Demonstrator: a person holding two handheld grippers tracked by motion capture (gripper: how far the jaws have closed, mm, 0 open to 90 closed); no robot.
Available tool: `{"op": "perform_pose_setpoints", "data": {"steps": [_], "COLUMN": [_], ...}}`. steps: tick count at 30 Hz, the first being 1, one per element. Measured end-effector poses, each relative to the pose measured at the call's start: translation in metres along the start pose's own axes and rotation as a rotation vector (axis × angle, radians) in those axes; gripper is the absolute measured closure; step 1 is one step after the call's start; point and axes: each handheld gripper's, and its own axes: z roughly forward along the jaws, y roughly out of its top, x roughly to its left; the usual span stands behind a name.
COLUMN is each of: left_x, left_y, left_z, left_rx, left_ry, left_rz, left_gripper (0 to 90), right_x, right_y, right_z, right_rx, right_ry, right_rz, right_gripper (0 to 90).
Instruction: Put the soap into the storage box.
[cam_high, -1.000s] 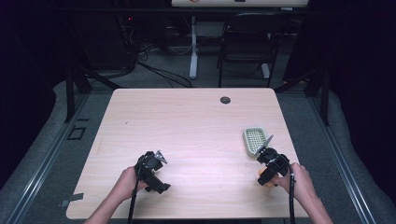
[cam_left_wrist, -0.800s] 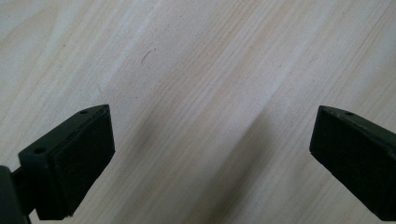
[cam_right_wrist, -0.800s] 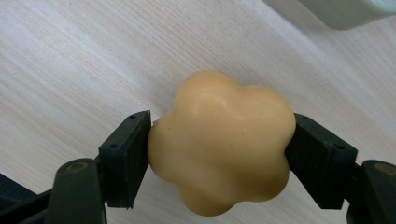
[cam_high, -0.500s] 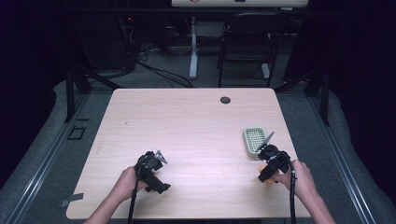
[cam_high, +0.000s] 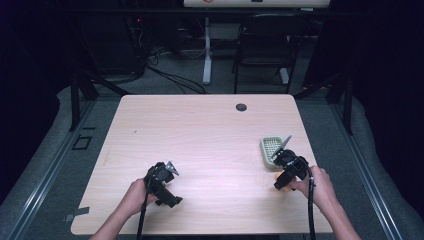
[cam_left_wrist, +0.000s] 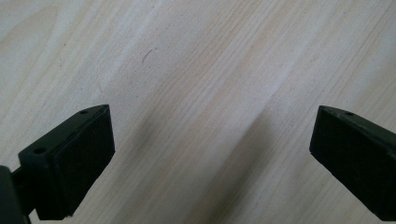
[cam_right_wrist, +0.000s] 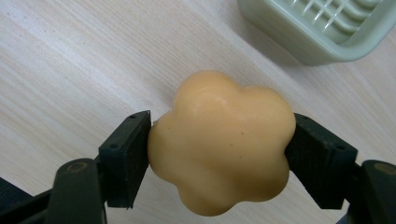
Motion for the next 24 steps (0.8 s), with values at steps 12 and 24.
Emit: {"op": "perform_pose_setpoints", "data": {"steps": [12,24], "left_x": [0.0,0.0], "left_y": [0.0,0.0], "left_z": [0.0,0.0], "left_rx": [-0.001,-0.002], "left_ry": [0.001,-0.002], "left_rz": [0.001,0.0], "left_gripper": [0.0,0.0], "right_x": [-0.004,-0.008], "right_y": [0.007,0.018], "right_z": [-0.004,-0.011], "right_rx": [0.014,0.0], "right_ry": [-0.006,-0.007], "right_rz": [-0.01,-0.006], "right_gripper": [26.9,26.9]}}
